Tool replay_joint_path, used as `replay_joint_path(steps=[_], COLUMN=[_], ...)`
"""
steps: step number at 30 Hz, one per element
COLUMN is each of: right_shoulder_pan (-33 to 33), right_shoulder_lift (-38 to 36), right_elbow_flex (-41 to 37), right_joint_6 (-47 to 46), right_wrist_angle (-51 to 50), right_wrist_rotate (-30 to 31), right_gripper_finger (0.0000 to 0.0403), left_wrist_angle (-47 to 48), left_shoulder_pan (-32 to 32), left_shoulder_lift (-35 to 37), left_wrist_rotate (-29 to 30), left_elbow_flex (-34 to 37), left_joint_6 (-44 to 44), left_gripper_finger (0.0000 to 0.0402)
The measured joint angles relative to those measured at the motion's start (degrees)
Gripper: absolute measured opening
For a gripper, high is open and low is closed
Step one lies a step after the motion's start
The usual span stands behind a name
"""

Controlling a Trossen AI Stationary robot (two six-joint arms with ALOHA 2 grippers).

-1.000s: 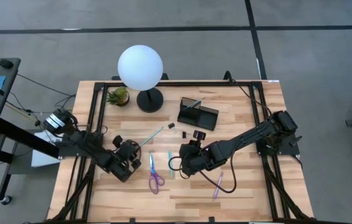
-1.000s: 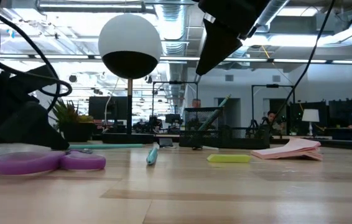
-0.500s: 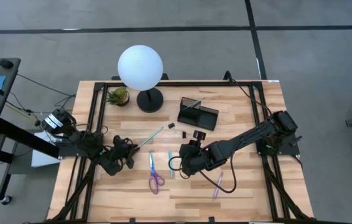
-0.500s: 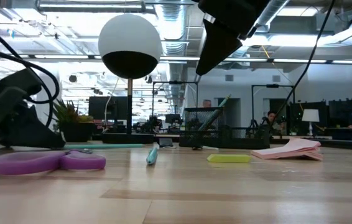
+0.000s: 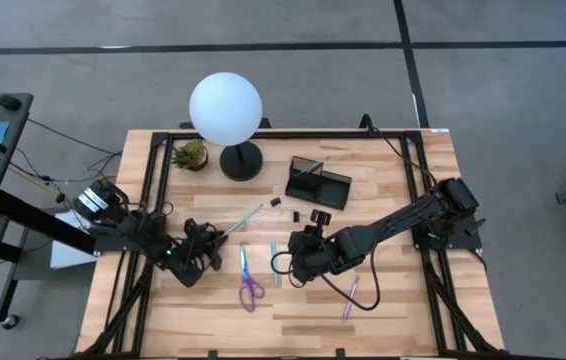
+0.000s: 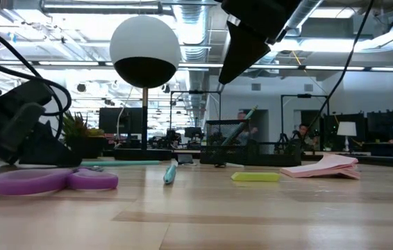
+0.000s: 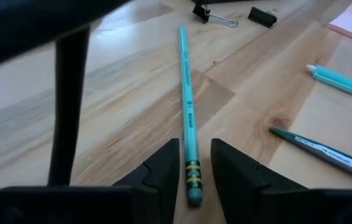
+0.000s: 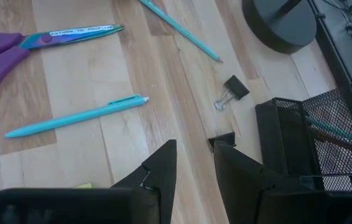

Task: Pick and place office supplies into organizer
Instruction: Put the blue pencil into the black desk organizer

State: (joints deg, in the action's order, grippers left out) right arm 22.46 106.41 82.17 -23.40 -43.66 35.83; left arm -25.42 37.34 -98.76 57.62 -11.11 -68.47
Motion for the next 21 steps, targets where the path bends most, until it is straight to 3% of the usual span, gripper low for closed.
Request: replay_joint_path(steps=[11,21], right_shoulder_pan=[0.0,0.0], right_shoulder_lift=[0.0,0.0], right_elbow_flex=[0.0,0.0], right_joint_6=[0.0,-0.2], right_wrist_angle=[0.0,1.8], right_wrist_rotate=[0.0,0.0], right_gripper_finger=[0.0102,0.0102], left_wrist_angle=[1.8,2.1], left_shoulder_pan=[-0.1,-0.2], left_shoulder_lift=[-2.4,-2.5], left_wrist_rotate=[1.5,1.2], left_elbow_flex=[-1.5,-2.0], left_joint_6=[-0.9,-1.1], left_gripper_finger=[0.0087,0.0012])
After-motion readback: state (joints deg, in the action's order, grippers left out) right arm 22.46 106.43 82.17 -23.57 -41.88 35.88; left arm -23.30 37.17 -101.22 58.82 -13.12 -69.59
